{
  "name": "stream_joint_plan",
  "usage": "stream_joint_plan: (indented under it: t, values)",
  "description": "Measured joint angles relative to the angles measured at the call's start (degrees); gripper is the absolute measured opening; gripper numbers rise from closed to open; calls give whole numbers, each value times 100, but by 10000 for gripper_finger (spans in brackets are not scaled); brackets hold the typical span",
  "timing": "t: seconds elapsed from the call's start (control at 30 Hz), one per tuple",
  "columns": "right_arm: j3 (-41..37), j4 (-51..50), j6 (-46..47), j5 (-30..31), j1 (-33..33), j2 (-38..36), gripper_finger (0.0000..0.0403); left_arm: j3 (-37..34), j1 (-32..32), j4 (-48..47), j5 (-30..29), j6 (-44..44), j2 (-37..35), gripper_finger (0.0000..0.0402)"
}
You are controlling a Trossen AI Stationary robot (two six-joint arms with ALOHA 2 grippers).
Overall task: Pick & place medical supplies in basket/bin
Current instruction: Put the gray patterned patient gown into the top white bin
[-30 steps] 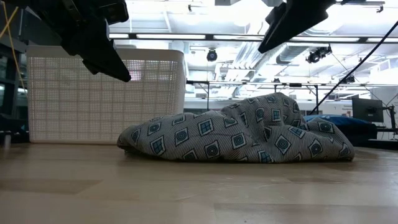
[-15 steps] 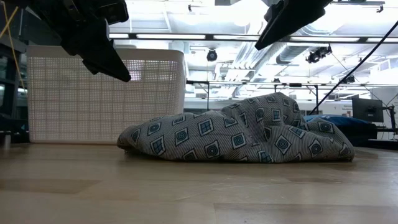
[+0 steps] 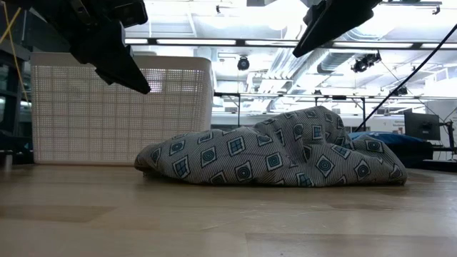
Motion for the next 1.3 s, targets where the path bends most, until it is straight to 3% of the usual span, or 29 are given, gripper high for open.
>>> stream_joint_plan:
  t: [1.0,1.3]
  values:
    - [0,0,-1,-2,0,0,148,1,213,318,-9,17,-2,74]
    - [0,3,0,-2,1,0,148,702,297,140,92,1044,0,74]
